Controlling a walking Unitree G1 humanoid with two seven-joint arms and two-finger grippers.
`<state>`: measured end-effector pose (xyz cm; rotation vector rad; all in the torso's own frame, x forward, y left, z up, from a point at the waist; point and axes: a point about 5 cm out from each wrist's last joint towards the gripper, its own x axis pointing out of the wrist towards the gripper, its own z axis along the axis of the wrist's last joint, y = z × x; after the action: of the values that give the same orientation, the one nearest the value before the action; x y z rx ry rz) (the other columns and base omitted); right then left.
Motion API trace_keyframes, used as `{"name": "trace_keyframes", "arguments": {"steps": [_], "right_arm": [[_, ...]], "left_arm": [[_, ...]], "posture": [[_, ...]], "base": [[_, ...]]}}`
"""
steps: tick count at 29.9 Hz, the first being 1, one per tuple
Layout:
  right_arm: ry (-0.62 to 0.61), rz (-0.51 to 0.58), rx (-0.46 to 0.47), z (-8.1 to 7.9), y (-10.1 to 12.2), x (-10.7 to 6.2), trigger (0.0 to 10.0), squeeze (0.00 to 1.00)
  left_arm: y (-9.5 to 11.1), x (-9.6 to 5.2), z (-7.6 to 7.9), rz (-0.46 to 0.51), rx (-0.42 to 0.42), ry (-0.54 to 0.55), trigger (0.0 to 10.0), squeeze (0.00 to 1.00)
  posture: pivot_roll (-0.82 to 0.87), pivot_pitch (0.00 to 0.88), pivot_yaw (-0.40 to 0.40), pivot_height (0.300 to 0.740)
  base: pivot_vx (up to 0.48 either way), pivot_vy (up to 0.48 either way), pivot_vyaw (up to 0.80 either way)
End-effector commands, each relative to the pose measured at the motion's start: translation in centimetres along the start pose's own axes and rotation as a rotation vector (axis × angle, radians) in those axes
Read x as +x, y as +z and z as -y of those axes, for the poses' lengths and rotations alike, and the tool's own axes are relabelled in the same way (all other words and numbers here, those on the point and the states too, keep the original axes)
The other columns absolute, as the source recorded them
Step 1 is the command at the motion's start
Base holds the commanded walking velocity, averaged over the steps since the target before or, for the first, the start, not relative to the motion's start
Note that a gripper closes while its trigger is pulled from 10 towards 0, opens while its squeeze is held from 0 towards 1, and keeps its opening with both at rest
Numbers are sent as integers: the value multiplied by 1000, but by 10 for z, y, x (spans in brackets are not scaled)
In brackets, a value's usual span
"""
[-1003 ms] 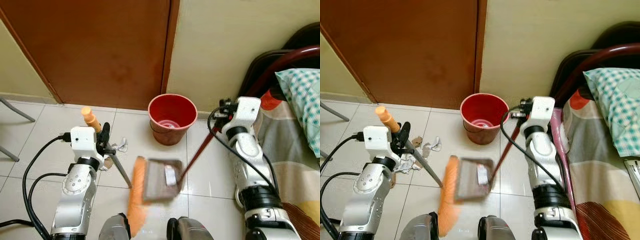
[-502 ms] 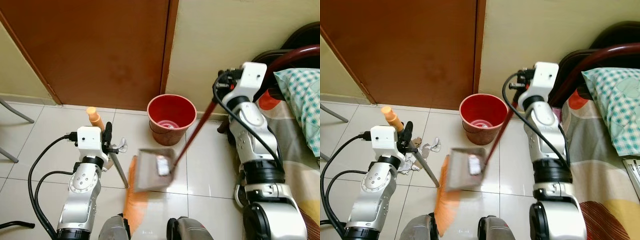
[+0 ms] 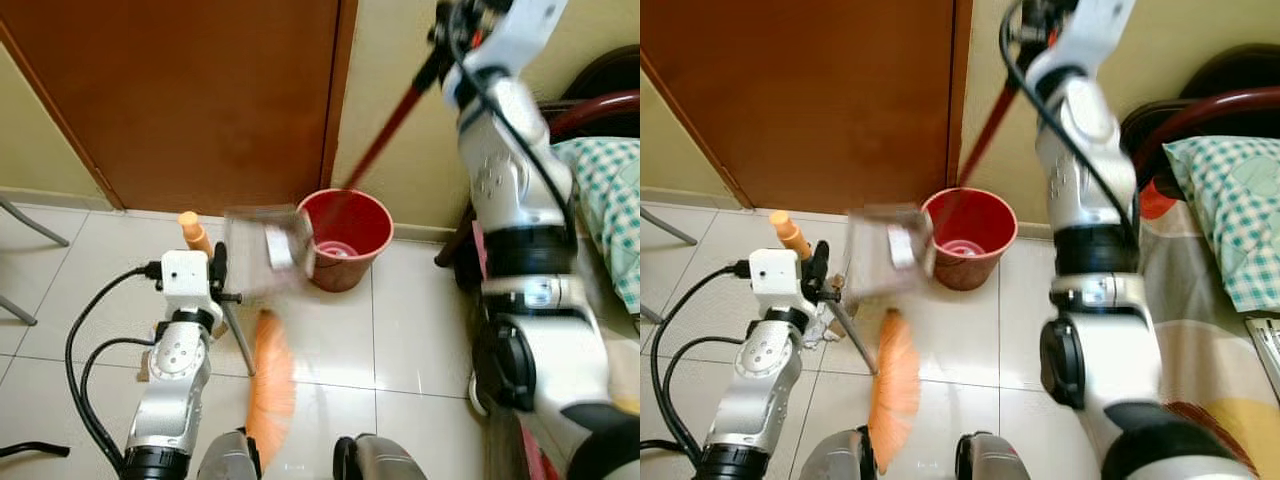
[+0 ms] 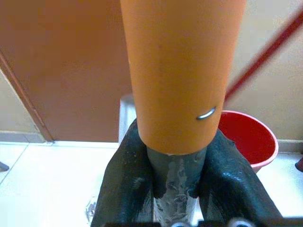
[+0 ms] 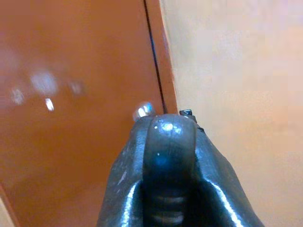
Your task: Sweep floor
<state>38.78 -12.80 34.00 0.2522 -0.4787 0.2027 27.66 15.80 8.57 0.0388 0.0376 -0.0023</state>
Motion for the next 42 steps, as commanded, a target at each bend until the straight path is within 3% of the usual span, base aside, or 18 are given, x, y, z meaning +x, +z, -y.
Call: {"name": "trace_keyframes", "arguments": {"steps": [1, 5, 11, 19, 22, 26, 29, 33, 40, 41, 42], "right_arm": [[44, 134, -110, -4, 26, 7, 10000, 0], [82, 196, -184, -8, 35, 9, 10000, 0], [151, 262, -370, -21, 35, 12, 10000, 0], [254, 325, -541, -38, 9, -1, 10000, 0], [353, 378, -655, -52, 0, -10, 10000, 0], [445, 382, -681, -64, -16, -19, 10000, 0], [613, 341, -788, -77, -47, -39, 10000, 0], [652, 303, -788, -76, -64, -51, 10000, 0], [645, 341, -787, -76, -63, -54, 10000, 0], [628, 353, -773, -76, -60, -53, 10000, 0], [553, 374, -654, -78, -44, -46, 10000, 0]], "left_arm": [[-18, -4, -3, -90, 41, 20, 10000, 0], [-17, -4, -2, -87, 39, 19, 10000, 0], [-18, -4, -2, -89, 36, 24, 10000, 0], [-16, -1, 0, -82, 43, 12, 10000, 0], [-16, 0, 1, -75, 36, 10, 10000, 0], [-14, 1, 4, -64, 22, -4, 10000, 0], [-11, 2, 10, -51, 12, -31, 10000, 0], [-11, 1, 12, -48, 13, -46, 10000, 0], [-11, 1, 13, -47, 10, -54, 10000, 0], [-11, 1, 13, -46, 10, -55, 10000, 0], [-11, 2, 15, -43, 1, -66, 10000, 0]], "posture": [[0, 117, -67, 740], [2, 119, -68, 740], [6, 120, -69, 740], [9, 121, -62, 740], [10, 119, -60, 740], [12, 118, -61, 740], [14, 116, -62, 740], [15, 116, -62, 740], [11, 116, -60, 740], [7, 113, -59, 740], [6, 113, -61, 740]], "base": [[0, 0, 0], [0, 0, 0], [0, 0, 0], [0, 0, 0], [0, 0, 0], [0, 0, 0], [0, 0, 0], [0, 0, 0], [0, 0, 0], [0, 0, 0], [0, 0, 0]]}}
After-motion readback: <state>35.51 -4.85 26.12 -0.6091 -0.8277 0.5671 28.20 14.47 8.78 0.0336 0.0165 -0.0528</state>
